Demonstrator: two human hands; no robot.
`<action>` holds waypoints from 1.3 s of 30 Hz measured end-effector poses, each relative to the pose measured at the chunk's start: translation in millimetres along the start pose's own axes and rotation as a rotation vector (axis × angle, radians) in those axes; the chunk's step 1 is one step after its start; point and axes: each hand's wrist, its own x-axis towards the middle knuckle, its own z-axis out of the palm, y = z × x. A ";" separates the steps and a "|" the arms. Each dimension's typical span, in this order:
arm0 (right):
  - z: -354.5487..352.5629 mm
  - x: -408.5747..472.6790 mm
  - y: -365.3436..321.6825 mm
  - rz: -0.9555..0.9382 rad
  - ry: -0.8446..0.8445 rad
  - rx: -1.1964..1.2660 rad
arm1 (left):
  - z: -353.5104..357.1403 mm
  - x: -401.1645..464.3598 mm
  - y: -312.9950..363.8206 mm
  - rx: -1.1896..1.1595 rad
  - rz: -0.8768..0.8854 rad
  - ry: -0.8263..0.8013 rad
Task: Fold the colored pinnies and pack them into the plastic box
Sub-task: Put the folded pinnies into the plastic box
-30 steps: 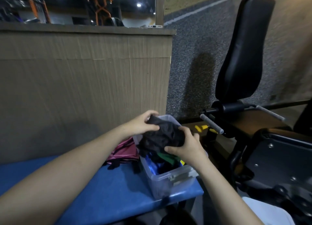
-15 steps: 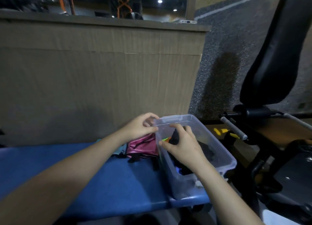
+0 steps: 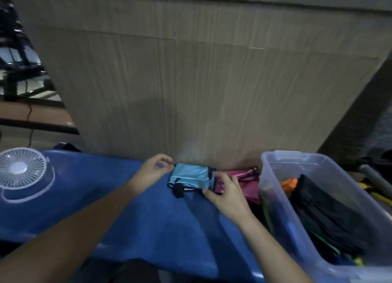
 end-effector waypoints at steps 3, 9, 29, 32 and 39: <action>29.8 23.2 10.8 0.035 -0.033 0.021 | 6.8 13.8 -31.0 -0.029 -0.080 0.035; 82.4 71.6 26.5 0.036 -0.081 -0.109 | 38.8 50.5 -69.4 -0.059 -0.192 0.010; 99.1 15.4 18.2 0.148 -0.171 0.000 | 34.5 -12.5 -64.0 -0.065 -0.180 -0.232; 89.6 -9.7 12.4 0.119 -0.135 0.060 | 32.6 -35.6 -53.3 -0.087 -0.137 -0.228; 25.4 -45.8 -22.5 0.014 0.014 0.102 | 24.4 -56.7 17.9 -0.135 -0.006 -0.230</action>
